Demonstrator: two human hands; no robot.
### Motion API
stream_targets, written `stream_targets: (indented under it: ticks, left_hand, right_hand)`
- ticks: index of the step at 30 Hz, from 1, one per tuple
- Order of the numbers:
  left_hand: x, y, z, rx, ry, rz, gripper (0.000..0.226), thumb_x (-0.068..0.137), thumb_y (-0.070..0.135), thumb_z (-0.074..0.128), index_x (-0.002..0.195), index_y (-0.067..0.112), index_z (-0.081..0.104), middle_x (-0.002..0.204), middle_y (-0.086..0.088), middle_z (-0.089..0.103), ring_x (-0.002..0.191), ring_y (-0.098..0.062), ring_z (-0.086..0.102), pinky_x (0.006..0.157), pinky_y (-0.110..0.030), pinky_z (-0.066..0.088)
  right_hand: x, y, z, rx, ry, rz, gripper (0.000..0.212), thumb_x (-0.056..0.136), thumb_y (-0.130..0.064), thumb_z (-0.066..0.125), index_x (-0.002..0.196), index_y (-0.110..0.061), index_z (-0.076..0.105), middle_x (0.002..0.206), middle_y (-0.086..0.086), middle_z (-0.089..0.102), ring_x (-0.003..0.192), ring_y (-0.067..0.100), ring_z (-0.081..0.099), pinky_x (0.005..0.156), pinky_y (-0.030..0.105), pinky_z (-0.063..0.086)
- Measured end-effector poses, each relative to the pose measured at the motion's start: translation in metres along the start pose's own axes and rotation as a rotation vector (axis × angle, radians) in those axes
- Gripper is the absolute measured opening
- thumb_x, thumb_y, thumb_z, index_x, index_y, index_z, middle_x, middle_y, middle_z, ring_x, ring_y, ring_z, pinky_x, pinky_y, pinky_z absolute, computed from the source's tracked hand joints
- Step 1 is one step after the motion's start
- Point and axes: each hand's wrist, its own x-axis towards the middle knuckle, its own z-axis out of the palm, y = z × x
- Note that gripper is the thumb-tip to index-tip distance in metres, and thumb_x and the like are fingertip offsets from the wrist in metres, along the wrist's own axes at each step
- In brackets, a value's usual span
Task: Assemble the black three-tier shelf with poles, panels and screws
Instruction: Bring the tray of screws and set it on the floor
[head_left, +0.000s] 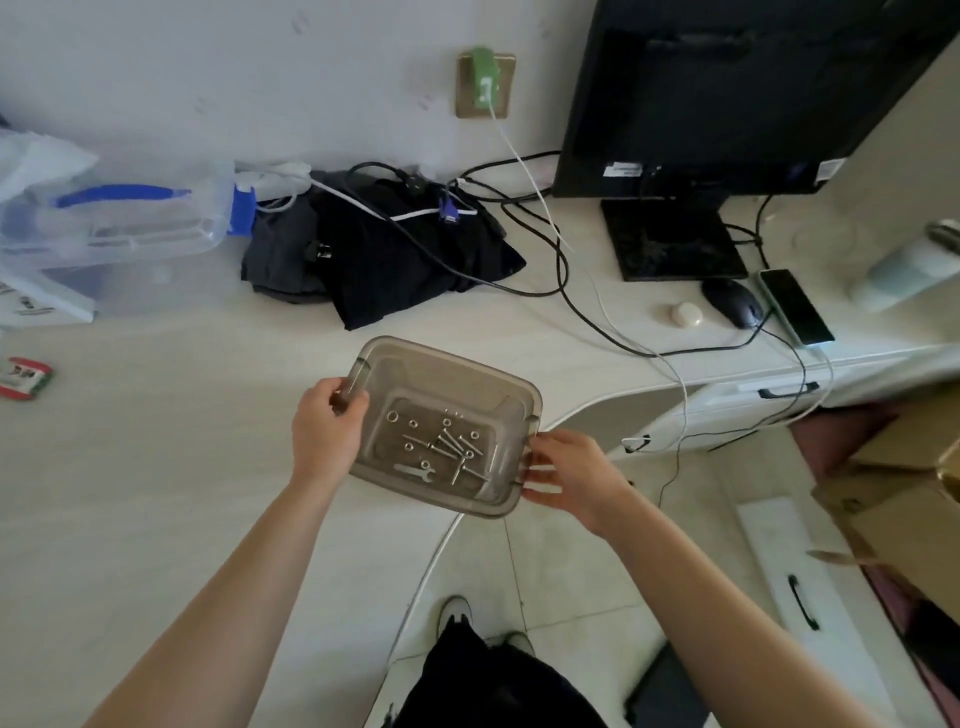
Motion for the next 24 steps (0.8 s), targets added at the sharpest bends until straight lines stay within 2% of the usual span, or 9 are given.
stream_targets:
  ticks: [3,7,9,12,14,17,19,21,24]
  left_hand:
    - [-0.012,0.011,0.005,-0.038,0.019,0.034,0.023,0.098,0.023,0.060,0.109,0.005,0.068,0.102,-0.013,0.066,0.095,-0.029,0.061,0.081,-0.034,0.044]
    - [-0.039,0.033,0.017,-0.097,-0.035,0.094,0.023,0.098,0.021,0.061,0.113,0.006,0.068,0.106,-0.012,0.067,0.098,-0.026,0.061,0.092,-0.040,0.049]
    - [-0.055,0.042,0.028,-0.125,-0.079,0.112,0.022,0.097,0.020,0.062,0.114,0.007,0.068,0.107,-0.011,0.067,0.098,-0.024,0.062,0.091,-0.037,0.049]
    - [-0.085,0.057,0.052,-0.139,-0.175,0.162,0.020,0.097,0.021,0.063,0.112,0.009,0.069,0.104,-0.006,0.067,0.095,-0.020,0.062,0.081,-0.024,0.045]
    - [-0.109,0.067,0.069,-0.133,-0.242,0.197,0.019,0.097,0.021,0.063,0.111,0.008,0.069,0.102,-0.005,0.068,0.094,-0.020,0.062,0.078,-0.022,0.044]
    - [-0.152,0.078,0.095,-0.120,-0.329,0.236,0.024,0.097,0.018,0.064,0.115,0.003,0.069,0.109,-0.012,0.068,0.098,-0.023,0.062,0.090,-0.033,0.049]
    - [-0.184,0.083,0.112,-0.094,-0.377,0.280,0.030,0.097,0.017,0.063,0.122,0.001,0.067,0.116,-0.011,0.066,0.106,-0.026,0.061,0.100,-0.040,0.047]
    - [-0.218,0.086,0.128,-0.057,-0.431,0.332,0.035,0.098,0.020,0.063,0.128,0.002,0.064,0.117,-0.004,0.062,0.112,-0.025,0.059,0.100,-0.036,0.045]
    - [-0.272,0.088,0.148,-0.030,-0.512,0.399,0.035,0.098,0.018,0.063,0.128,0.000,0.064,0.110,-0.003,0.062,0.107,-0.022,0.059,0.091,-0.026,0.038]
  right_hand:
    - [-0.009,0.018,-0.010,0.008,0.037,-0.054,0.007,0.097,-0.012,0.056,0.095,-0.009,0.063,0.078,0.007,0.062,0.068,0.021,0.063,0.064,0.034,0.057]
    - [-0.027,0.039,-0.034,0.095,0.156,-0.122,0.008,0.097,-0.013,0.057,0.090,-0.013,0.060,0.079,0.006,0.061,0.068,0.019,0.062,0.059,0.031,0.056]
    - [-0.040,0.049,-0.052,0.127,0.206,-0.127,0.007,0.096,-0.013,0.057,0.090,-0.013,0.060,0.081,0.007,0.061,0.067,0.019,0.062,0.058,0.030,0.055]
    - [-0.063,0.069,-0.085,0.172,0.303,-0.131,0.003,0.096,-0.013,0.056,0.095,-0.013,0.059,0.082,0.006,0.061,0.066,0.018,0.060,0.055,0.028,0.053]
    - [-0.080,0.086,-0.108,0.210,0.381,-0.144,0.005,0.096,-0.014,0.057,0.093,-0.015,0.059,0.079,0.003,0.060,0.065,0.016,0.058,0.055,0.027,0.052]
    - [-0.110,0.118,-0.143,0.274,0.496,-0.160,0.006,0.097,-0.017,0.058,0.091,-0.019,0.059,0.078,0.001,0.061,0.066,0.015,0.057,0.056,0.028,0.049]
    - [-0.133,0.142,-0.166,0.313,0.560,-0.153,0.004,0.096,-0.017,0.059,0.094,-0.020,0.058,0.085,0.002,0.062,0.070,0.015,0.058,0.057,0.028,0.049]
    - [-0.158,0.170,-0.189,0.361,0.612,-0.143,0.006,0.095,-0.016,0.061,0.097,-0.021,0.058,0.093,0.004,0.064,0.074,0.017,0.059,0.058,0.028,0.049]
    - [-0.201,0.213,-0.220,0.414,0.686,-0.144,0.011,0.094,-0.016,0.063,0.103,-0.019,0.059,0.101,0.007,0.066,0.078,0.019,0.061,0.057,0.028,0.049]
